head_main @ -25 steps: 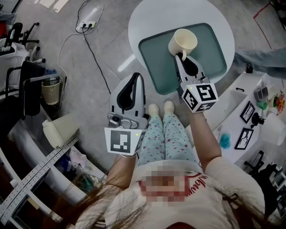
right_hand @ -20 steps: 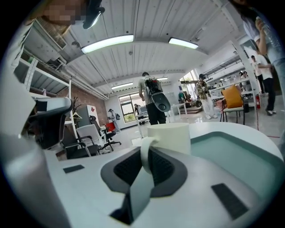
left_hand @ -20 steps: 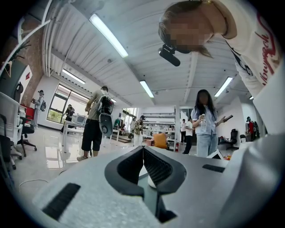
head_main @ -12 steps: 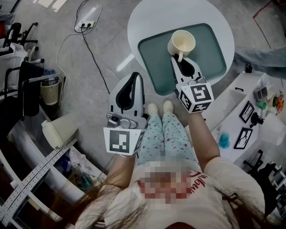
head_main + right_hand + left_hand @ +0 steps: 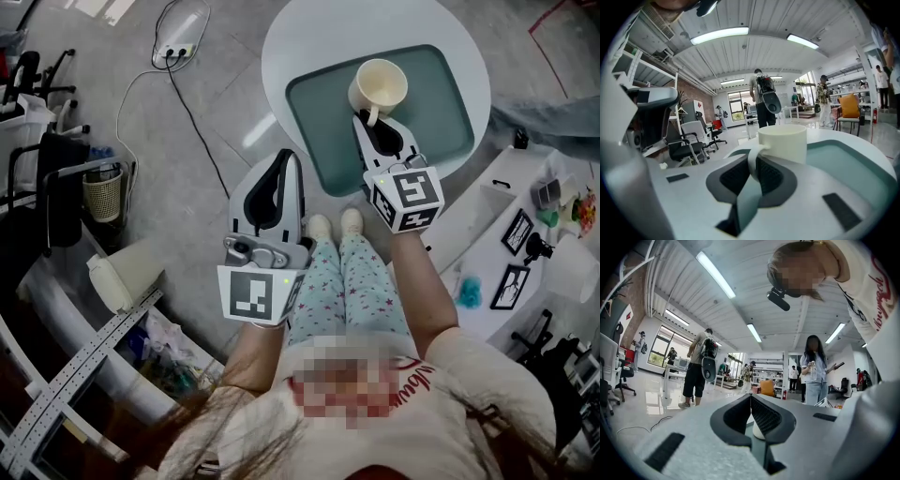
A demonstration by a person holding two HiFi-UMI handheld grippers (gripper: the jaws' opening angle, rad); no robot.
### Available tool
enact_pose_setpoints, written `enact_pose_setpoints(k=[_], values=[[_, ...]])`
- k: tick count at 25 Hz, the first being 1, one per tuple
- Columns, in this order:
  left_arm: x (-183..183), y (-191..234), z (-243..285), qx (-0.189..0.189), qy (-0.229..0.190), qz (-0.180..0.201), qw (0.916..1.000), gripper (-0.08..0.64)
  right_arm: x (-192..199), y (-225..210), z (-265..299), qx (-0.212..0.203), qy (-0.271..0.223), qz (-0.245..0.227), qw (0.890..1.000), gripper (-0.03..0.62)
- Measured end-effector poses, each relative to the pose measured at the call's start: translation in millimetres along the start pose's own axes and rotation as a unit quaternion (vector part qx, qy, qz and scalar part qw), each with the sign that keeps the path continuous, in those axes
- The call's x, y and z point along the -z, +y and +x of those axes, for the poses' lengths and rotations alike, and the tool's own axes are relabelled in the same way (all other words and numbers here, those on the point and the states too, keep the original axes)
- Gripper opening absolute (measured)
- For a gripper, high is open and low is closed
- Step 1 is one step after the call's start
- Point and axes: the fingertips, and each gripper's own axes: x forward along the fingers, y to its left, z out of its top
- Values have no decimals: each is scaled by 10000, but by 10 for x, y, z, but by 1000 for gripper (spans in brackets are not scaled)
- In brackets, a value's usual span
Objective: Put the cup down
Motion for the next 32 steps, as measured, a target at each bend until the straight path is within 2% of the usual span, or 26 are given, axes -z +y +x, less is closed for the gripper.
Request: enact_pose_setpoints(k=[6, 23, 32], values=[[-9, 2, 20, -5, 5, -2, 10000, 14, 21, -4, 70, -64, 169, -61, 9998, 54], [-72, -77, 21, 37, -7, 30, 10000, 14, 30, 24, 95, -193, 223, -189, 9994, 57], [-29, -59, -16, 25, 32, 25, 10000, 14, -32, -25, 18, -203, 4, 100, 9997, 71]])
